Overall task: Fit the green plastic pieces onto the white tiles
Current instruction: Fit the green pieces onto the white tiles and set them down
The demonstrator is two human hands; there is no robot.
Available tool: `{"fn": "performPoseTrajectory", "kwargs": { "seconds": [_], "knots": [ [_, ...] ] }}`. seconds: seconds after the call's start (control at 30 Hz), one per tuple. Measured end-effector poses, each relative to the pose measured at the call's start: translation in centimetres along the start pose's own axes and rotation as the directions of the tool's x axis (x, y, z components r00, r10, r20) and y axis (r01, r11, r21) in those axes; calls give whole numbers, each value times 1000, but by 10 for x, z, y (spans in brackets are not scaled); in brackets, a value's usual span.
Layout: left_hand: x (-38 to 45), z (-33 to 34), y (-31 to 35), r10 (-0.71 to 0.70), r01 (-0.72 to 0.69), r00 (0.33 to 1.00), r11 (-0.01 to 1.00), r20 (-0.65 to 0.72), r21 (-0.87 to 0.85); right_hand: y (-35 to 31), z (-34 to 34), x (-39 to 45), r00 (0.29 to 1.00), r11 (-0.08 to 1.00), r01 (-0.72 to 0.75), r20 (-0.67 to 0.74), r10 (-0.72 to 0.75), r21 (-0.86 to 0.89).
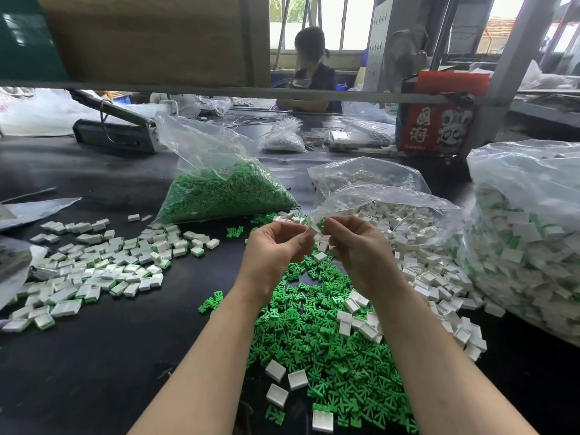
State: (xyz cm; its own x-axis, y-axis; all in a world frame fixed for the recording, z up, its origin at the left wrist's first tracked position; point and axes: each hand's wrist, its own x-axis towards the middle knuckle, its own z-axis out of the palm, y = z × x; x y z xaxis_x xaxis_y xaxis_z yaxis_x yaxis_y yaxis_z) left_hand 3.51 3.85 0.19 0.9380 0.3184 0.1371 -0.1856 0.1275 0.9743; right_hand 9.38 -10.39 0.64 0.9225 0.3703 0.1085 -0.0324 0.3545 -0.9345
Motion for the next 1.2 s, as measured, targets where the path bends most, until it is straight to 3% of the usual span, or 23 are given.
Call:
{"fn": "performPoseTrajectory", "kwargs": {
  "seconds": [0.37,0.73,0.9,0.97,1.1,1.2],
  "knots": [
    [-2,-2,1,0,0,1000,1000,6,-23,5,3,-1,997,992,82,9,-81,-92],
    [0,-2,-1,15,-15,1000,1000,-23,14,10,4,2,973,916,225,34,-226,-332],
    [-1,1,-1,-6,6,999,1000,-37,17,10,5,2,979,905,195,18,-203,-379],
    [0,1,-2,-11,12,999,1000,-38,15,9,5,2,988,877,152,44,-148,-457],
    [0,-1,-3,-31,32,998,999,-63,13,6,9,1,981,710,194,136,-139,-677],
    [0,-3,-4,-63,63,995,998,-71,-10,5,10,-2,983,723,184,132,-129,-665]
  ]
}}
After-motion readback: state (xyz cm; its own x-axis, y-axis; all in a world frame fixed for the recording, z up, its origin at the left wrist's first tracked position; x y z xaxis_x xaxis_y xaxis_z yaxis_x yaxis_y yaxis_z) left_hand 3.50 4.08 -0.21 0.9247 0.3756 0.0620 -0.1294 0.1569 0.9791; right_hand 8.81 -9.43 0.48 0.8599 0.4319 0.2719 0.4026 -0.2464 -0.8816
